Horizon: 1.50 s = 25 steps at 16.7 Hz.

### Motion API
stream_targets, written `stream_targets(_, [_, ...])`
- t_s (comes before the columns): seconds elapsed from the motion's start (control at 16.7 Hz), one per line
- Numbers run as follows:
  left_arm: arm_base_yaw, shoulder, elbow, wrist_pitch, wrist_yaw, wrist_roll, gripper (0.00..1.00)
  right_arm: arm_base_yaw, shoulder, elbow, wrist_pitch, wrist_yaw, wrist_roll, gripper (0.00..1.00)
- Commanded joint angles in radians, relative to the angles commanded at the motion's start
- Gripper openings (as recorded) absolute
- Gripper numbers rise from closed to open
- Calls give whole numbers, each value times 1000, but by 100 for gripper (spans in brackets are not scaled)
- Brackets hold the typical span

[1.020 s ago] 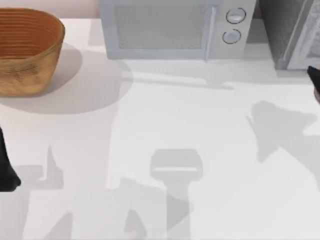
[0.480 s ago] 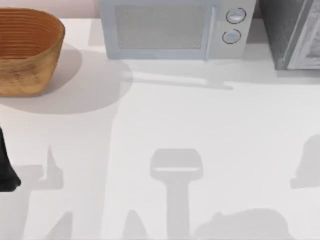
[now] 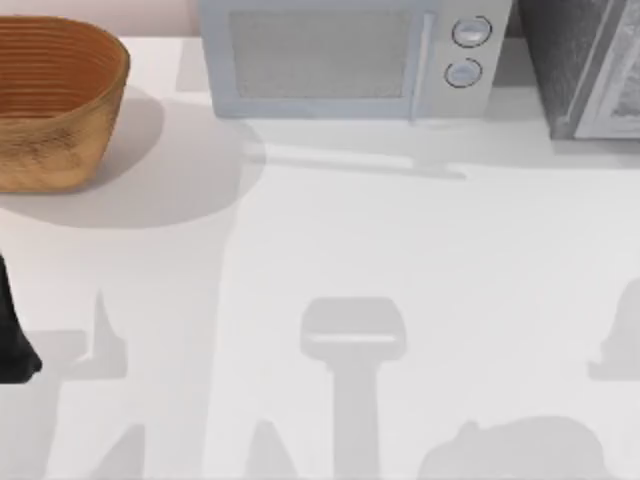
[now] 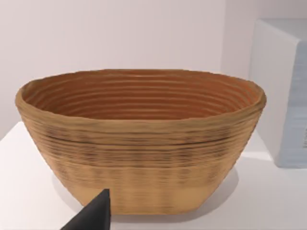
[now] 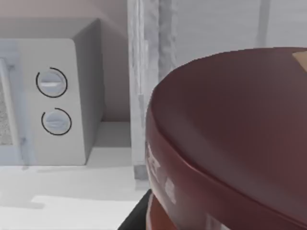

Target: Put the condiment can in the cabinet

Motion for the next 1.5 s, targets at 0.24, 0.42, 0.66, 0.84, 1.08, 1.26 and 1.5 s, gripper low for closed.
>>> stream_targets(0.24, [0, 0, 0, 0, 0, 0, 100, 13, 56, 62, -20, 4, 2, 0])
stream_targets(0.42, [0, 0, 0, 0, 0, 0, 100, 33, 183, 221, -68, 21, 6, 0])
stream_targets(0.66, [0, 0, 0, 0, 0, 0, 100, 64, 427, 554, -163, 60, 16, 0])
stream_targets(0.84, [0, 0, 0, 0, 0, 0, 100, 89, 637, 853, -244, 96, 24, 0])
stream_targets(1.08, [0, 0, 0, 0, 0, 0, 100, 123, 909, 1257, -349, 141, 30, 0])
stream_targets(1.26, [0, 0, 0, 0, 0, 0, 100, 148, 1091, 1521, -419, 169, 30, 0])
stream_targets(1.5, [0, 0, 0, 0, 0, 0, 100, 175, 1271, 1769, -488, 194, 22, 0])
